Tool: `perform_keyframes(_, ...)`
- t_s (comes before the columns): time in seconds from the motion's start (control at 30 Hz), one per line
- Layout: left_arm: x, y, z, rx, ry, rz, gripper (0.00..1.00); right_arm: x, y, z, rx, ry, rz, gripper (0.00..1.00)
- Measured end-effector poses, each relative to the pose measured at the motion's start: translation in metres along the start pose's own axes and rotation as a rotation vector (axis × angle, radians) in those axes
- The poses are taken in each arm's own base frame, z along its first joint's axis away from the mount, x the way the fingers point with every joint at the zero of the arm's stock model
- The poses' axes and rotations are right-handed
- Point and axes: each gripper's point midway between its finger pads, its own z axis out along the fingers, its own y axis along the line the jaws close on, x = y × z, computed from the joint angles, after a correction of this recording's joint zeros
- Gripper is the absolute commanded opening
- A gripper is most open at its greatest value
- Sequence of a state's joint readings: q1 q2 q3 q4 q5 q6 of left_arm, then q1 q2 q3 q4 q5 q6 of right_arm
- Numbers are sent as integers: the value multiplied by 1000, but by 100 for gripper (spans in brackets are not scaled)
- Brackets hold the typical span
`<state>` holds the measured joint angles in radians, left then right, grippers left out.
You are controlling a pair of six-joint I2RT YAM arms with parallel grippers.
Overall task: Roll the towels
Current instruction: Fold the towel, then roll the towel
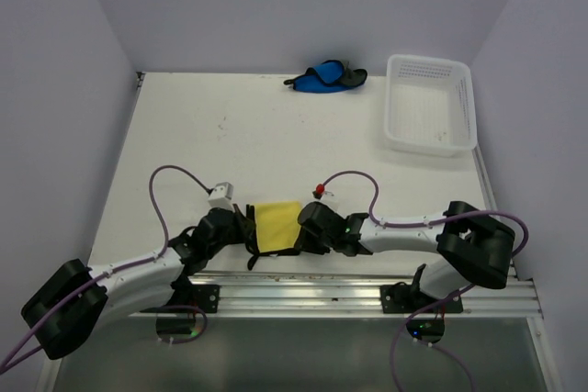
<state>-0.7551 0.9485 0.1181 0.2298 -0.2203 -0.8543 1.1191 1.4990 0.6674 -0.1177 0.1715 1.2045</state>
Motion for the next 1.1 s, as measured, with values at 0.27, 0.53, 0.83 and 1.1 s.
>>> perform_keyframes(0.27, -2, 5, -4, -35, 0, 8, 0, 1, -3, 0, 7, 7, -18, 0)
perform_keyframes(0.53, -46, -32, -19, -1, -46, 31, 35, 2, -7, -6, 24, -30, -124, 0)
perform_keyframes(0.83, -93, -97, -12, 70, -40, 37, 45, -8, -3, -19, 88, -123, -301, 0)
perform_keyframes(1.1, -48, -99, 29, 58, 166, 65, 49, -10, -7, -17, 101, -142, -314, 0)
